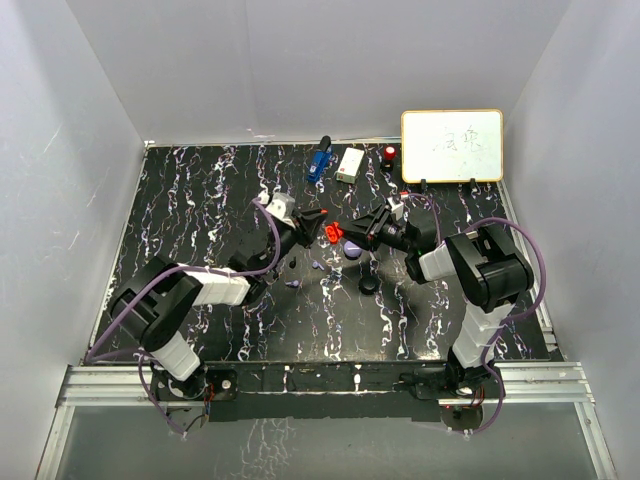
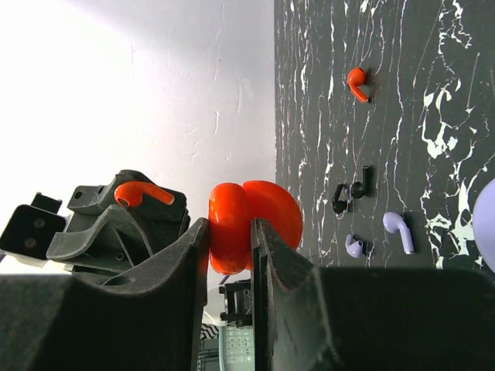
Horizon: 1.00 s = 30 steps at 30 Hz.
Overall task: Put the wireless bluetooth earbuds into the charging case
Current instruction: Place the earbud in the charging case.
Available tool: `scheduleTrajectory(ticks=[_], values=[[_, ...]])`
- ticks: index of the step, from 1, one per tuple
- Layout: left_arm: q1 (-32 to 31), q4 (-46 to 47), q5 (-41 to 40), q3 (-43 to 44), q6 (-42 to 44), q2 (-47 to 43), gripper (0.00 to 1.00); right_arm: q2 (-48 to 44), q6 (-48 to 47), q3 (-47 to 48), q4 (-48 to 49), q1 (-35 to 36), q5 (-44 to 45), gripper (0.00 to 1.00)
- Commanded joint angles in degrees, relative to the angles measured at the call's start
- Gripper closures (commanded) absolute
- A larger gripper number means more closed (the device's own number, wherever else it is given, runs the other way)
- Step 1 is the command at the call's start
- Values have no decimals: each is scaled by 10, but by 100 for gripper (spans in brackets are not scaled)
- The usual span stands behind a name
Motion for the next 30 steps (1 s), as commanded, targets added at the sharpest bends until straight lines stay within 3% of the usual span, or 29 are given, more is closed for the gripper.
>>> scheduleTrajectory(ticks=[1, 30], values=[[-7, 90, 30, -2, 17, 9, 100, 1, 27, 14, 64, 3, 3, 100], [-49, 125, -23, -19, 75, 45, 100, -7, 46, 7, 87, 2, 20, 100]])
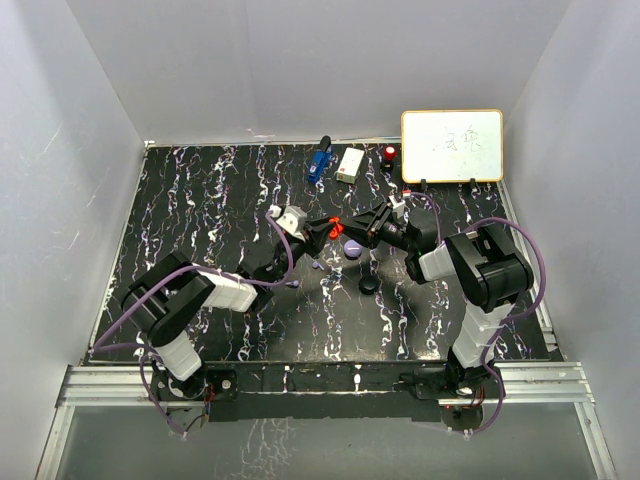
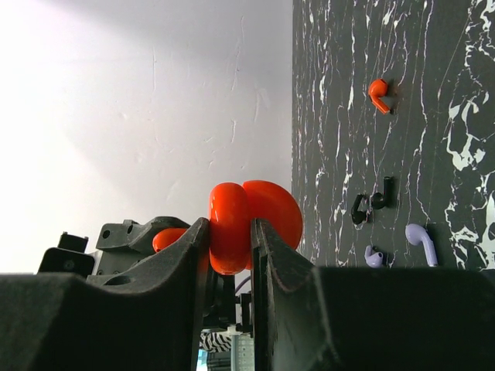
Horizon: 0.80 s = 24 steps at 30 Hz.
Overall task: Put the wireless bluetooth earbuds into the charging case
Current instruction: Place the earbud in the charging case.
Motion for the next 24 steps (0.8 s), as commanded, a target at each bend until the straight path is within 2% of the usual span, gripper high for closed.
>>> scheduleTrajectory(ticks=[1, 24], values=[[-4, 52, -15, -4, 16, 7, 100, -9, 8, 7, 52, 1, 4, 100], [-4, 76, -38, 0, 24, 35, 100, -9, 9, 4, 58, 1, 1, 100]])
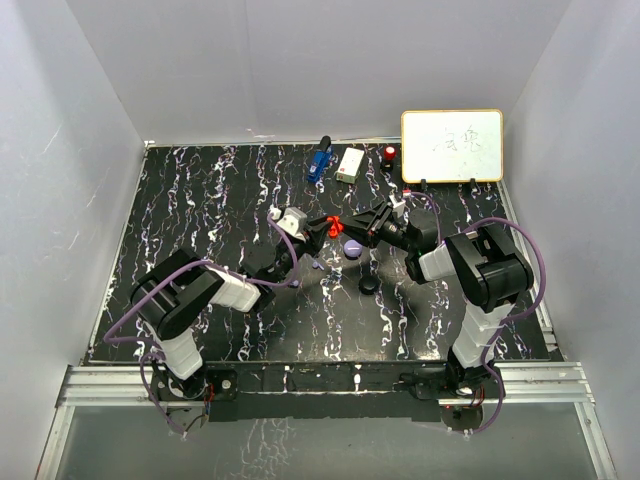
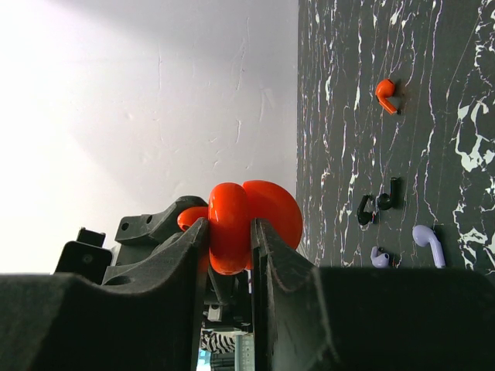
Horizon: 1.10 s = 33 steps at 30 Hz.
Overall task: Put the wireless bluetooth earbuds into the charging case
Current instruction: Place the earbud in the charging case.
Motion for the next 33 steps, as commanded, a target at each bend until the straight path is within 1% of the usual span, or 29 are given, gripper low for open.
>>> scheduleTrajectory(ticks=[1, 33], values=[[-4, 33, -4, 2, 6, 3, 100, -9, -1, 4, 48, 1, 1, 100], [-4, 55, -7, 11, 6, 29, 100, -2, 2, 4, 56, 1, -1, 100]])
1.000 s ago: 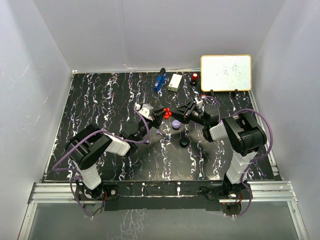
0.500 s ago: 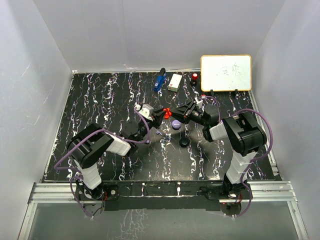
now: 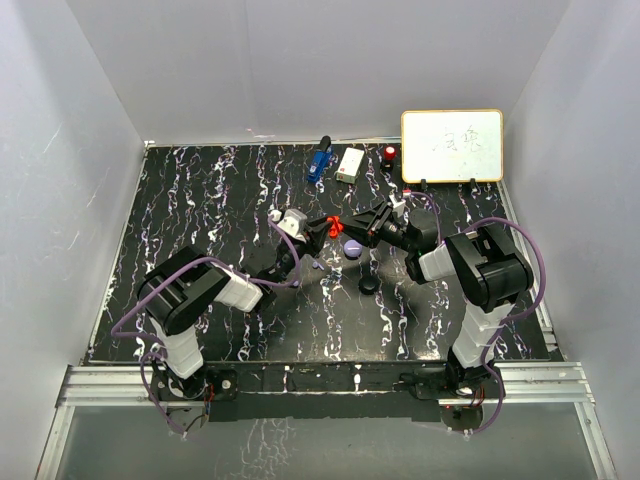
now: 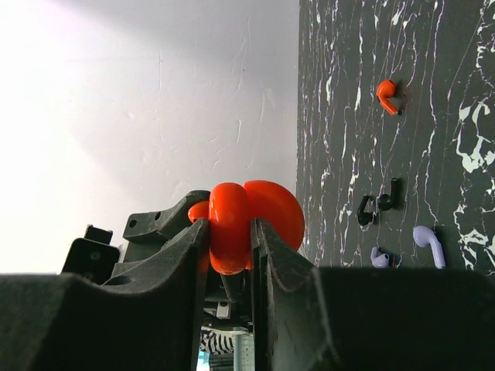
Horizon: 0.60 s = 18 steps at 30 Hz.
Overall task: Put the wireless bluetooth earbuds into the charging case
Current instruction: Place the earbud in the charging case.
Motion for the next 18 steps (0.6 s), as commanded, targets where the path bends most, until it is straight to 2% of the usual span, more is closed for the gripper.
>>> scheduleTrajectory(ticks=[1, 18], values=[[-4, 26, 0, 11, 6, 3, 100, -2, 2, 4, 53, 1, -1, 100], [-4, 33, 0, 10, 1, 8, 100, -1, 5, 3, 57, 1, 0, 100]])
